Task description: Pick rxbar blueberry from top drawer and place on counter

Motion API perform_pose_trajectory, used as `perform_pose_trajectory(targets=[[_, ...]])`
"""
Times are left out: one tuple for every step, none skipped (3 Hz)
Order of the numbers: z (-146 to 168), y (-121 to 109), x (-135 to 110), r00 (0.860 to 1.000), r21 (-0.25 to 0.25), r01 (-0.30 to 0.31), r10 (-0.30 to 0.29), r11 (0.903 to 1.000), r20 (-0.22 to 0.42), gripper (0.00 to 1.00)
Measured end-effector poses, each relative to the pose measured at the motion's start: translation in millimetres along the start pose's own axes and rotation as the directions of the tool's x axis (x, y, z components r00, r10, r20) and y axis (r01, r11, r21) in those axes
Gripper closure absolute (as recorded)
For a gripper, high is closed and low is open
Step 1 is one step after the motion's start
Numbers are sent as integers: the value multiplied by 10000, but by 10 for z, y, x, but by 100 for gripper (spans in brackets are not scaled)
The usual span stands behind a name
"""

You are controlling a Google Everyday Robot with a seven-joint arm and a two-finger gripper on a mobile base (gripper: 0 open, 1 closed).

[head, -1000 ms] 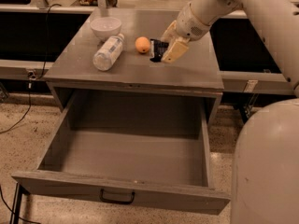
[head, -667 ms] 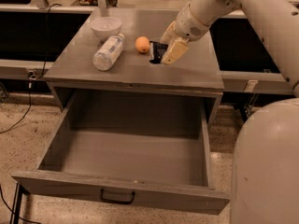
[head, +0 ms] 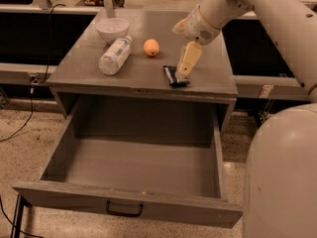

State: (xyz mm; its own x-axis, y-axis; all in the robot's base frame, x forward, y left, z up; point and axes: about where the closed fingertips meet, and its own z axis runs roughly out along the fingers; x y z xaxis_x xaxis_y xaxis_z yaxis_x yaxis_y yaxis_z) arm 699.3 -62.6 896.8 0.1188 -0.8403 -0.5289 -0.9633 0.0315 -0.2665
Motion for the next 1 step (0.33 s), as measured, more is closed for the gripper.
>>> perform_pose_trajectory(targets=[[0, 0, 0, 10000, -1, 0, 0, 10000, 0, 0]])
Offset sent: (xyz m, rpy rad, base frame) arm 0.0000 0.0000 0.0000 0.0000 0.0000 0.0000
